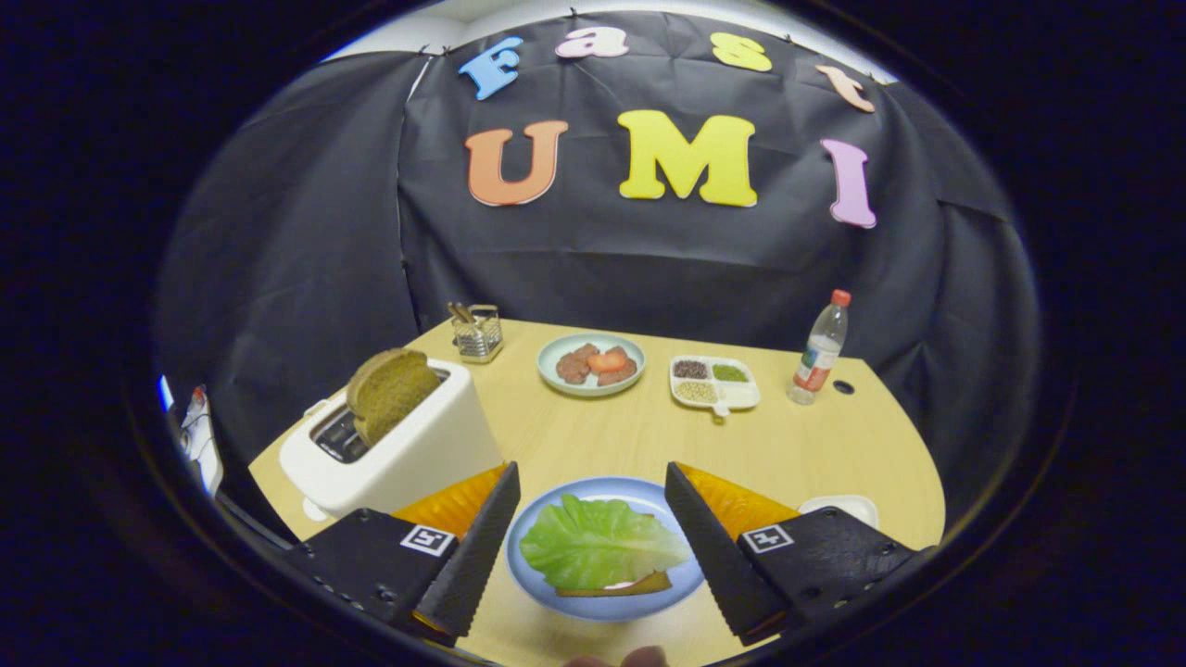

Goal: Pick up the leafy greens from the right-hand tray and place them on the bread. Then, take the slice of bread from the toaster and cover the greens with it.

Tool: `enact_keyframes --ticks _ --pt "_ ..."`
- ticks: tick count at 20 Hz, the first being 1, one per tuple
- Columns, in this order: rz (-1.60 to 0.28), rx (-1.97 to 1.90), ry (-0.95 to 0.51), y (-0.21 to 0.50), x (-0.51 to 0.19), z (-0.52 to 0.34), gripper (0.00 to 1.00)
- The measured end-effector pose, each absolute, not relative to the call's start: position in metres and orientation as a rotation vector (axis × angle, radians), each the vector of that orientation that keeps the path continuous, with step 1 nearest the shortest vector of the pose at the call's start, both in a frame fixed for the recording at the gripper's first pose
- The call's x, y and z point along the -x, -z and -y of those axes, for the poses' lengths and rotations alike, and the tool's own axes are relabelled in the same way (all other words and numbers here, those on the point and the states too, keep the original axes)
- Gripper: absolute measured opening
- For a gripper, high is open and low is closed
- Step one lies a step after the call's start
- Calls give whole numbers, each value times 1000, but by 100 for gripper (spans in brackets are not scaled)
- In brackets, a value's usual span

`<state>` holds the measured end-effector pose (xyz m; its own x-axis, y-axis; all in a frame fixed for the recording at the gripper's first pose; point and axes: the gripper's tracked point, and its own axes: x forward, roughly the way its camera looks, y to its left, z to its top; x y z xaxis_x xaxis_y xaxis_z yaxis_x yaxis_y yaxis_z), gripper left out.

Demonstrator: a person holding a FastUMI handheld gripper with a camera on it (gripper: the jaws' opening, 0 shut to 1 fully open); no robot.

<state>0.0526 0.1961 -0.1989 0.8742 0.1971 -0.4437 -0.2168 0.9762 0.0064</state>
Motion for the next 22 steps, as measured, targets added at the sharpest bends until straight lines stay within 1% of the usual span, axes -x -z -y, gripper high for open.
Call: enact_keyframes --ticks 4,7,10,17,18,21,22 --pt "-433 -35 -206 160 -41 -243 96" --pt "-417 -62 -209 145 -41 -281 96" --pt "-430 -70 -215 148 -43 -318 96" --pt "-533 -33 -127 192 -65 -360 96" --pt "-542 -27 -118 198 -69 -363 95" --pt "-578 -23 -103 214 -76 -368 81" --pt "-591 -22 -94 219 -80 -369 80"
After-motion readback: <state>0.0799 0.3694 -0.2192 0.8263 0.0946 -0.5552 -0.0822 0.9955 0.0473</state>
